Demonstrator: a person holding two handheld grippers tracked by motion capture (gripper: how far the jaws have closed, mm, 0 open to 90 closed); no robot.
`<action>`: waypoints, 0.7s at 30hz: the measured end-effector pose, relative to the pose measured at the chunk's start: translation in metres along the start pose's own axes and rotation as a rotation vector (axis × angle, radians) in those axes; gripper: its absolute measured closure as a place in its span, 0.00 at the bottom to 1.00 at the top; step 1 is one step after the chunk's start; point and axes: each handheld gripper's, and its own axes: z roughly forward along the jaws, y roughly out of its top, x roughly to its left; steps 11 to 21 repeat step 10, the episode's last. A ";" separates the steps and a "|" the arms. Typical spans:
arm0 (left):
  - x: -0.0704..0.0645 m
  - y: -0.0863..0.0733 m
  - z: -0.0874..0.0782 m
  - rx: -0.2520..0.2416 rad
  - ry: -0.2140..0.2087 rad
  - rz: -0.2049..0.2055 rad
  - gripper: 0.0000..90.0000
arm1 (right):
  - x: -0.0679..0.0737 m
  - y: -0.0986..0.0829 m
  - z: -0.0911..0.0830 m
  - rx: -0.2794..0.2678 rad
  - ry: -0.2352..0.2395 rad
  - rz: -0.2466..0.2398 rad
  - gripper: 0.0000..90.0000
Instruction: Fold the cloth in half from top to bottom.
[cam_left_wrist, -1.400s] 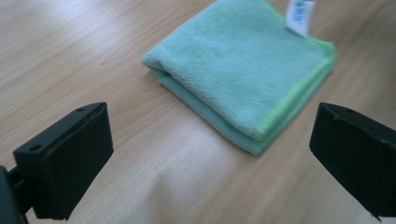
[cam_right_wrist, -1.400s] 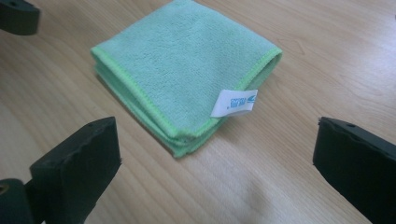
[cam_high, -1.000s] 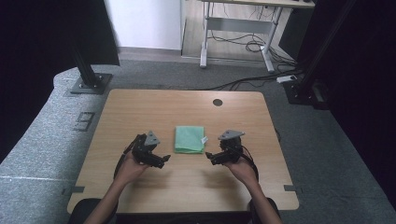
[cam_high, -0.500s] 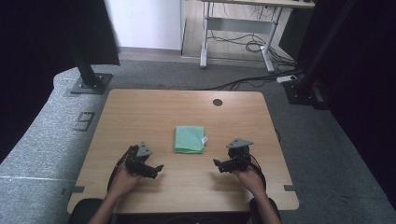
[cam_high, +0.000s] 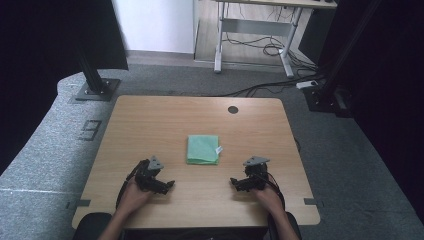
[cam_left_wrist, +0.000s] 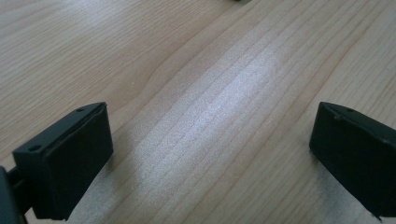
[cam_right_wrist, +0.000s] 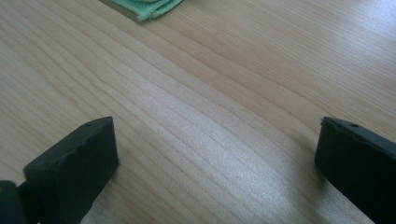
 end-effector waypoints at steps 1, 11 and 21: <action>0.001 0.000 0.000 0.006 -0.009 -0.014 0.00 | 0.000 0.000 0.000 0.000 0.001 0.000 0.00; 0.001 0.000 0.001 0.009 0.002 -0.035 0.00 | 0.000 0.000 0.000 0.000 0.001 -0.001 0.00; 0.001 0.000 0.001 0.009 0.002 -0.035 0.00 | 0.000 0.000 0.000 0.000 0.001 -0.001 0.00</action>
